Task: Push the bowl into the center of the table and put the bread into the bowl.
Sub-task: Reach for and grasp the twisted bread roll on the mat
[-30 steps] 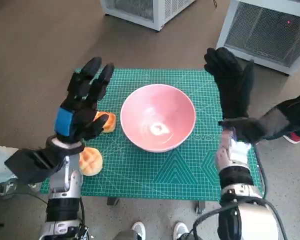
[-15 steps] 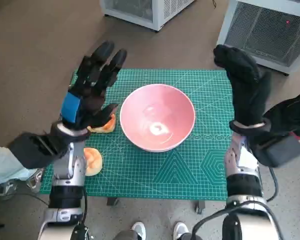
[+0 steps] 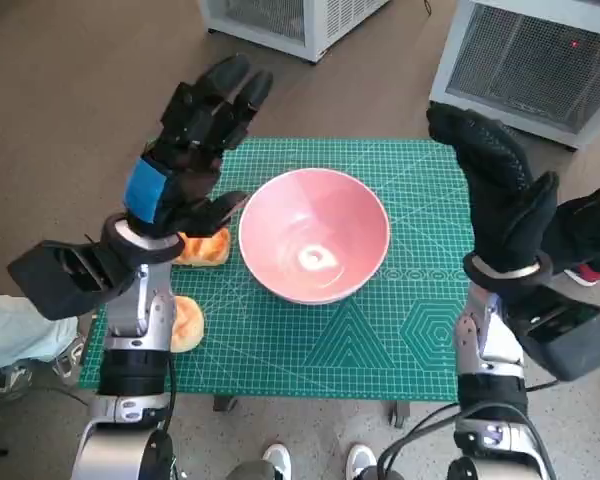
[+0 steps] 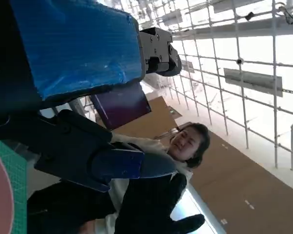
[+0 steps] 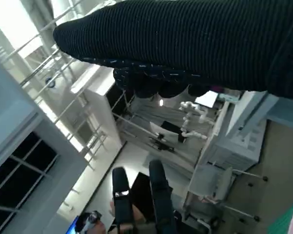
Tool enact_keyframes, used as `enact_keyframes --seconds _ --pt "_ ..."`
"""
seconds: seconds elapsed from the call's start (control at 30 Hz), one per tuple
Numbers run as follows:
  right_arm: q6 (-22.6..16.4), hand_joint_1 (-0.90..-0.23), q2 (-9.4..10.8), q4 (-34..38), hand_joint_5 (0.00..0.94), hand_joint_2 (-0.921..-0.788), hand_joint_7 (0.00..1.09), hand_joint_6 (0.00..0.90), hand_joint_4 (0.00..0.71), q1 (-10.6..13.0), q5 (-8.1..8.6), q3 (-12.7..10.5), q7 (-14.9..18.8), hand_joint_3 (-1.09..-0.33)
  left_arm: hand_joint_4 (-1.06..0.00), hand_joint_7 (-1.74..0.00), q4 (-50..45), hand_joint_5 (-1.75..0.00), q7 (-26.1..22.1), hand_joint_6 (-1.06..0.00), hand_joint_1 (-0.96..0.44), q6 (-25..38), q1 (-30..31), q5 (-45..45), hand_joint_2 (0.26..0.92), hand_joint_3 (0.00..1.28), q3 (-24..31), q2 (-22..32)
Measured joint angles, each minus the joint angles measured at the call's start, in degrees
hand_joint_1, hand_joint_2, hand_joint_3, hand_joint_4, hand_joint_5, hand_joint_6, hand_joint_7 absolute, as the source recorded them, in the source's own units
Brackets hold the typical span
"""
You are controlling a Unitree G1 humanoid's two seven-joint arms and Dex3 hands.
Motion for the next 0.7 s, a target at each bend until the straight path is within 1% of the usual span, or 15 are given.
enact_keyframes --seconds 0.07,0.13,0.17,0.2,0.23,0.27,0.37,0.4,0.47,0.6,0.67,0.7 --pt "0.04 -0.776 -0.19 -0.10 0.012 -0.921 0.31 0.283 0.285 0.11 -0.23 0.08 -0.22 -0.714 -0.20 -0.51 0.69 0.00 -0.13 0.00 -0.69 -1.00 -0.32 0.29 0.921 0.30 0.25 0.56" --pt "0.04 -0.776 -0.36 -0.11 0.012 -0.921 0.31 0.282 0.286 0.15 -0.51 0.13 -0.43 -0.716 -0.20 -0.51 1.67 0.00 -0.21 0.00 -0.68 -2.24 -0.62 0.92 0.921 0.26 0.41 1.42" --pt "0.02 -0.776 -0.42 -0.11 0.011 -0.921 0.31 0.282 0.286 0.17 -0.58 0.18 -0.57 -0.717 -0.20 -0.50 2.18 0.00 -0.26 0.00 -0.66 -2.82 -0.78 1.29 0.915 0.22 0.48 2.02" --pt "0.01 -0.776 -0.45 -0.11 0.011 -0.921 0.31 0.281 0.286 0.18 -0.60 0.23 -0.68 -0.719 -0.21 -0.49 2.81 0.00 -0.25 -0.01 -0.59 -3.75 -0.97 2.30 0.902 0.13 0.53 2.75" --pt "0.01 -0.777 -0.46 -0.11 0.011 -0.921 0.31 0.281 0.286 0.18 -0.61 0.24 -0.69 -0.720 -0.21 -0.49 2.88 0.00 -0.25 -0.01 -0.56 -3.85 -0.99 2.43 0.890 0.10 0.52 2.89" --pt "-0.04 -0.777 -0.48 -0.11 0.010 -0.921 0.31 0.280 0.286 0.23 -0.62 0.31 -0.79 -0.721 -0.21 -0.48 3.91 0.00 -0.26 -0.02 -0.52 -5.06 -1.28 3.97 0.875 0.07 0.54 4.59" --pt "-0.15 -0.777 -0.48 0.07 0.009 -0.921 0.31 0.279 0.285 0.24 -0.60 0.46 -0.93 -0.722 -0.22 -0.45 4.16 0.00 0.44 -0.05 -0.40 -6.39 -1.30 10.35 0.808 0.03 0.01 9.25" --pt "-0.19 -0.777 -0.48 0.12 0.009 -0.921 0.32 0.278 0.286 0.25 -0.60 0.54 -0.94 -0.722 -0.21 -0.38 3.82 0.00 0.67 -0.09 -0.32 -6.13 -1.27 12.81 0.776 0.02 -0.27 11.33" --pt "-0.25 -0.777 -0.47 0.27 0.009 -0.921 0.32 0.278 0.286 0.26 -0.53 0.58 -0.96 -0.723 -0.20 -0.27 2.29 0.00 1.23 -0.15 -0.23 -4.18 -1.10 17.51 0.738 0.01 -0.71 15.09" --pt "-0.34 -0.777 -0.45 0.45 0.007 -0.921 0.32 0.276 0.284 0.49 -0.48 0.69 -1.17 -0.724 -0.18 -0.18 -1.63 0.00 1.74 -0.21 -0.12 1.98 -0.89 24.99 0.712 0.00 -1.61 22.96" --pt "-0.35 -0.772 -0.35 0.44 0.004 -0.921 0.32 0.261 0.277 0.62 -0.48 0.79 -1.33 -0.742 -0.19 -0.13 -2.21 0.00 1.74 -0.25 -0.08 3.91 -0.96 26.04 0.703 0.00 -1.87 25.46" --pt "-0.35 -0.771 -0.28 0.43 0.003 -0.921 0.32 0.257 0.275 0.68 -0.48 0.85 -1.40 -0.746 -0.19 -0.12 -2.19 0.00 1.68 -0.26 -0.07 4.46 -0.96 26.06 0.703 0.01 -1.93 26.29"
